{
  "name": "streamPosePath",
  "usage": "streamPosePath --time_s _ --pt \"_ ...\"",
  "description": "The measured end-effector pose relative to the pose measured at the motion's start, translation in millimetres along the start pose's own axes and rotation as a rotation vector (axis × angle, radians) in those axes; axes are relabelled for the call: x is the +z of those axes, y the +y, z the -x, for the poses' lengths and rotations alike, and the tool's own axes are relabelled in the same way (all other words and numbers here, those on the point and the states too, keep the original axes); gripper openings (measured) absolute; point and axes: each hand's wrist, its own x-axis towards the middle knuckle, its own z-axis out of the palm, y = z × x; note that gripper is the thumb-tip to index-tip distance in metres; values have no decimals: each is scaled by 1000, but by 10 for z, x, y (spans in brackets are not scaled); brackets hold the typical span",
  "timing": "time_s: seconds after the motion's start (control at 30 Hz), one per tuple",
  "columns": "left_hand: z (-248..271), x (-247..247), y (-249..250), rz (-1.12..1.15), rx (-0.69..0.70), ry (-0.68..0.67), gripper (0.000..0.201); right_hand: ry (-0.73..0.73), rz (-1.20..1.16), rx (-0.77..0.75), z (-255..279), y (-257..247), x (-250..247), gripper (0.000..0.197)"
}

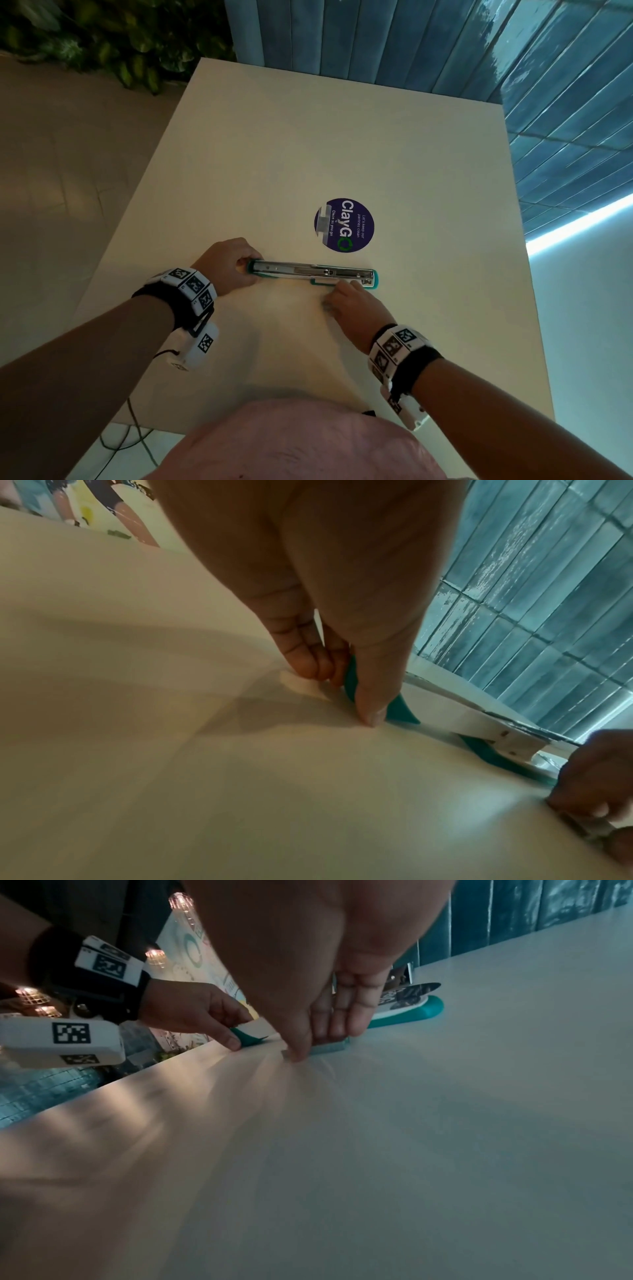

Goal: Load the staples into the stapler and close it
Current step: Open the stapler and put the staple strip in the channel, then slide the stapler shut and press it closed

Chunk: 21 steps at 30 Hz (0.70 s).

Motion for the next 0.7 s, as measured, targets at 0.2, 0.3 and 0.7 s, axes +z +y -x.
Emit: streamPosePath --time_s 0.2,0.3,0.7 --pt "-1 -7 0 13 -2 -8 30 69 -57 -2 -16 2 -213 17" --pt "-8 -4 -7 14 0 -7 30 215 -92 30 -62 100 -433 12" --pt "-8 8 -22 12 7 8 30 41 -4 127 -131 238 -573 24"
